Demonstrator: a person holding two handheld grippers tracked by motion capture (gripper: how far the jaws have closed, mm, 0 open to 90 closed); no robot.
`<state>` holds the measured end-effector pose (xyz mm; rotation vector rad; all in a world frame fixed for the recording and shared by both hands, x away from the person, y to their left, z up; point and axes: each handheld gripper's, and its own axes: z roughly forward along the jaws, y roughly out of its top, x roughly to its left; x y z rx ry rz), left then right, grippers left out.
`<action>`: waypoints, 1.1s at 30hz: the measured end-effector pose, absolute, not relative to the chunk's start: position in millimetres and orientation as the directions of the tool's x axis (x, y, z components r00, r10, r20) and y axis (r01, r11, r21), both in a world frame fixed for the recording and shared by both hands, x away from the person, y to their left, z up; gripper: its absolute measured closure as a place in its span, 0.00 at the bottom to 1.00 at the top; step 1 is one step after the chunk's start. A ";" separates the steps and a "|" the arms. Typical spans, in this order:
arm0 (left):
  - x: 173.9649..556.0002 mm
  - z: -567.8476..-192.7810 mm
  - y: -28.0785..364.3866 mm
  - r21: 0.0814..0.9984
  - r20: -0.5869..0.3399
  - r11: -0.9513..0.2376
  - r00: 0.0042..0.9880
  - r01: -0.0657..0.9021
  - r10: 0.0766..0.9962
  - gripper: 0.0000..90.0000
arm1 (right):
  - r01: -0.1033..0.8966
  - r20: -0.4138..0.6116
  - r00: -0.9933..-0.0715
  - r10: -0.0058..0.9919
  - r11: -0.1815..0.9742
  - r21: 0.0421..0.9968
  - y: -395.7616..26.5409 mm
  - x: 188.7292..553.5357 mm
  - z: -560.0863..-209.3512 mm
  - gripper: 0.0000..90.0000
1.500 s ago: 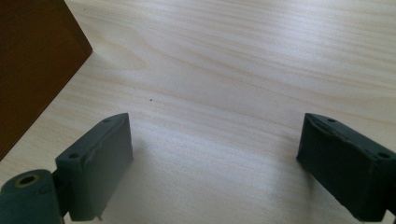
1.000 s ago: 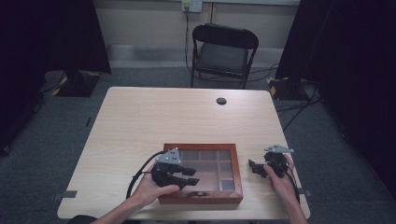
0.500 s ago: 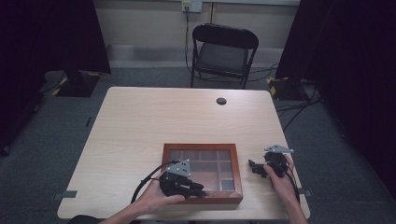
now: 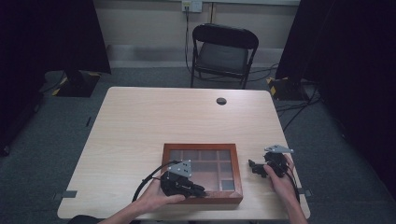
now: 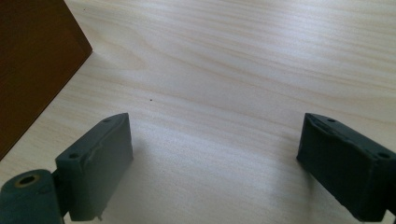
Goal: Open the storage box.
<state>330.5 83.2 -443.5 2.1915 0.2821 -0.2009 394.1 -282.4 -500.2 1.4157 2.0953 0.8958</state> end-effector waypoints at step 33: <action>335.8 -431.7 87.5 0.771 -0.248 -0.579 0.962 0.266 0.112 0.92 | 0.597 0.072 -0.497 0.865 0.281 0.751 -262.7 379.9 -473.1 0.16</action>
